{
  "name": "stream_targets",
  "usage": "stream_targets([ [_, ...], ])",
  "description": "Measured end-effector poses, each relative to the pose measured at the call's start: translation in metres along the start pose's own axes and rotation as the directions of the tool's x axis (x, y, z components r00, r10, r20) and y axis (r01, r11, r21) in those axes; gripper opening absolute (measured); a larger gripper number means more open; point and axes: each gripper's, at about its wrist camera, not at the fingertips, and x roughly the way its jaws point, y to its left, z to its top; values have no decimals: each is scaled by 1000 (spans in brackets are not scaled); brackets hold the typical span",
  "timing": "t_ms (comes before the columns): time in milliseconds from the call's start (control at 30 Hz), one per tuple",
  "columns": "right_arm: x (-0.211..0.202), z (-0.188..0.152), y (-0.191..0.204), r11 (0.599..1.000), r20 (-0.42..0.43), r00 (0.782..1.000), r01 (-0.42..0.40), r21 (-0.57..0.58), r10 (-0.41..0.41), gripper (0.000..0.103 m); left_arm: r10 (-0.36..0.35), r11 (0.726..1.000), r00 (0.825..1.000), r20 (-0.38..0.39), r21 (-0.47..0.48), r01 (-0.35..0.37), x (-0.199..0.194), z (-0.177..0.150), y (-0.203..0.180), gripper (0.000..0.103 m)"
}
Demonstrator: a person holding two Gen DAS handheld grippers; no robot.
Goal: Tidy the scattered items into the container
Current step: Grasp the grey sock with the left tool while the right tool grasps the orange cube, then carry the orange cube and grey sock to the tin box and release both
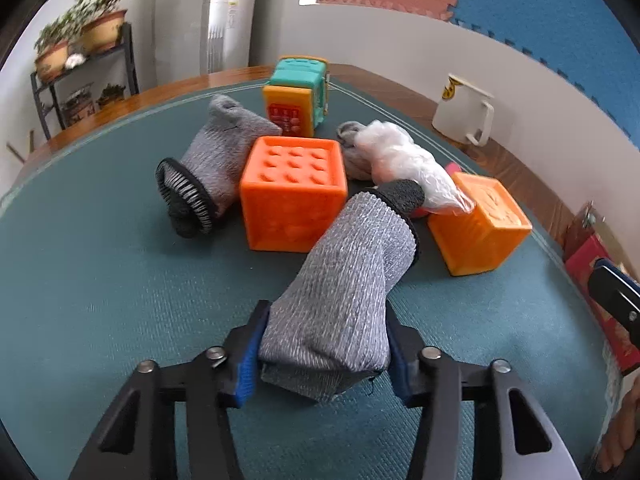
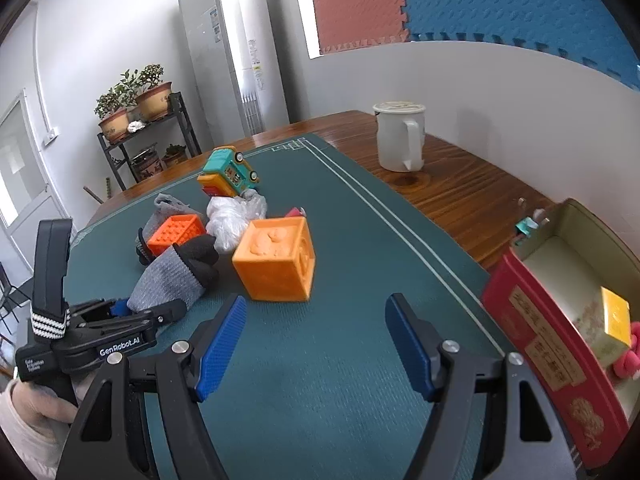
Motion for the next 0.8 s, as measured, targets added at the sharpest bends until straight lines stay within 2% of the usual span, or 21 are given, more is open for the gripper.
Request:
stream_targets([
  [33, 5, 2, 3, 1000, -8, 1000, -2, -10, 2, 79, 0, 1000, 1000, 5, -4, 0, -2, 0, 0, 49],
  [300, 52, 17, 28, 996, -100, 995, -21, -91, 12, 80, -9, 1000, 998, 56, -26, 10, -24, 0, -1, 47],
  [600, 91, 21, 42, 988, -127, 990, 48, -147, -67, 80, -24, 999, 998, 57, -41, 26, -27, 6, 6, 47],
  [633, 96, 21, 41, 988, -130, 988, 64, -144, -83, 78, -24, 999, 998, 55, -43, 27, -25, 6, 6, 47],
  [700, 97, 21, 38, 991, -138, 988, 54, -126, -71, 59, -25, 999, 998, 54, -42, 28, -25, 5, 7, 47],
  [800, 95, 20, 33, 994, -138, 989, 43, -104, -57, 57, -26, 999, 998, 55, -39, 29, -23, 6, 6, 47],
])
